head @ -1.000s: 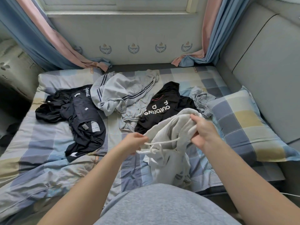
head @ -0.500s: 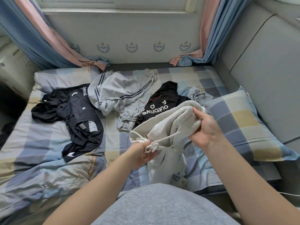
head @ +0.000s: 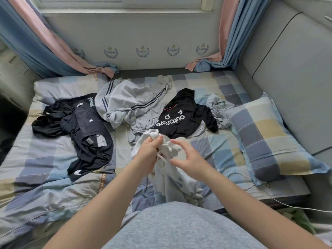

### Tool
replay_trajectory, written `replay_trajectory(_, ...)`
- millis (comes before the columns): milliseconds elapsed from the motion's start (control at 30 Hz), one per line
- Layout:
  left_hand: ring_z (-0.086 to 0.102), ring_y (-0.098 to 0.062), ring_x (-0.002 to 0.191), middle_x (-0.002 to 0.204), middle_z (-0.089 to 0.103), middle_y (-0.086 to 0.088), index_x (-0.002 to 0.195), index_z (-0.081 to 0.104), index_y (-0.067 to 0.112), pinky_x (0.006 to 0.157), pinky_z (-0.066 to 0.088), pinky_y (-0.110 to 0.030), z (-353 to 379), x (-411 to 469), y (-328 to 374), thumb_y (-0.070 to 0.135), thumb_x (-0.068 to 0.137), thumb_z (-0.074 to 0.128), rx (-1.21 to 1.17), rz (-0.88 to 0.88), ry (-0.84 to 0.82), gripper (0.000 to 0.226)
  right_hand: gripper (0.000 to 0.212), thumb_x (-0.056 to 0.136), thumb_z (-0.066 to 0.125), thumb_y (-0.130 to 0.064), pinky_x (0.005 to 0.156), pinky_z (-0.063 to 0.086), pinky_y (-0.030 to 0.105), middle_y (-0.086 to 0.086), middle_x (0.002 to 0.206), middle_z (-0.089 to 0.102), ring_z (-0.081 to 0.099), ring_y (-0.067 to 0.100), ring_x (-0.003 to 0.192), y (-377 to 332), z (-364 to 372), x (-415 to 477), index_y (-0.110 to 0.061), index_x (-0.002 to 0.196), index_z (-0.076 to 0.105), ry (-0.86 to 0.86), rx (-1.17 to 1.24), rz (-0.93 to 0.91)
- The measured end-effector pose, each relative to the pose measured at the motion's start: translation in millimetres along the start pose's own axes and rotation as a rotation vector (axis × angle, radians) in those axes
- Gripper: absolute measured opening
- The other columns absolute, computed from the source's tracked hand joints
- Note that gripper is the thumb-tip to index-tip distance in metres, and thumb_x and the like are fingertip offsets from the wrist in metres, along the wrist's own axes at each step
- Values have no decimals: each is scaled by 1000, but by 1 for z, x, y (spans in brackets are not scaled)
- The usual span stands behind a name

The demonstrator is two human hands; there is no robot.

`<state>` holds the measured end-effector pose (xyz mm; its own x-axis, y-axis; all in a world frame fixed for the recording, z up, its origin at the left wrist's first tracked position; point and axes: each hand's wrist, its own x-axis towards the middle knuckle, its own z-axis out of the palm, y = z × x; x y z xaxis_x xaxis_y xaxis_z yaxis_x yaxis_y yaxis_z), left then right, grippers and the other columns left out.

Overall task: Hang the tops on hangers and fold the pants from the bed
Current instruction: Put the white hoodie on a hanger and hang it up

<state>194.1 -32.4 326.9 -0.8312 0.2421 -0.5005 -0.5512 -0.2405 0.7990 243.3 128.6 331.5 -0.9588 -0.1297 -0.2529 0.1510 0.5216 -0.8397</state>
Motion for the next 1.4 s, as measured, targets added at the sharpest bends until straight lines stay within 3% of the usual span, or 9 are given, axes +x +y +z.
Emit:
replay_trajectory(67,62,-20,67,75,61,-8,91,56,10,69,50,-34,-2,-4,2,21,104,52,32,-8,-10,17,47,91,69,-19,105,42,32,0,133,56,54,14,119,2,9,5,-23,136,56,-33,-57,-6)
replay_trajectory(233,56,-20,75,82,55,-9,99,55,10,73,45,-33,-9,-11,-1,28,105,48,40,-48,37,20,20,84,79,-24,71,45,27,2,101,64,53,11,71,15,14,17,-15,98,67,-102,-22,41)
replay_trajectory(400,66,-32,110,117,69,-19,128,57,5,105,48,-46,-14,-4,-6,51,104,39,-11,-133,177,55,16,91,70,-9,67,53,33,2,69,65,62,15,63,30,8,19,-6,78,59,41,252,117)
replay_trajectory(567,76,-18,77,85,78,-8,115,62,7,73,55,-33,-26,3,-6,52,102,45,-103,-172,189,50,27,103,53,-16,52,52,27,9,69,63,58,15,47,60,-4,15,-7,78,51,342,478,424)
replay_trajectory(767,71,-23,82,93,71,-11,127,54,4,76,59,-37,-21,8,-6,41,103,50,-102,-119,130,44,24,104,48,-30,68,53,36,8,104,62,68,28,77,99,-4,-7,-8,105,56,172,422,855)
replay_trajectory(1000,70,-19,64,76,70,-7,103,58,10,53,55,-26,2,-19,14,53,81,65,-37,-90,-56,49,37,102,50,-45,68,53,33,7,108,70,70,22,77,71,-1,-2,-11,107,64,86,510,736)
replay_trajectory(1167,72,-28,85,98,71,-18,109,68,5,73,60,-35,20,-38,28,48,88,66,13,-75,-303,48,63,85,54,-74,51,48,20,4,99,72,67,22,81,44,1,15,-16,106,67,-68,638,866)
replay_trajectory(1300,66,-35,93,103,67,-22,112,68,0,79,59,-39,23,-44,38,48,88,63,18,-43,-337,54,30,96,57,-47,39,31,15,1,72,60,49,10,53,54,5,20,-18,87,60,-51,677,964)
replay_trajectory(1400,67,-29,80,91,65,-18,110,63,-3,67,59,-34,17,-41,40,38,84,70,15,-22,-245,48,15,97,58,-21,39,42,18,6,75,59,55,15,55,66,3,23,-12,87,62,140,839,946)
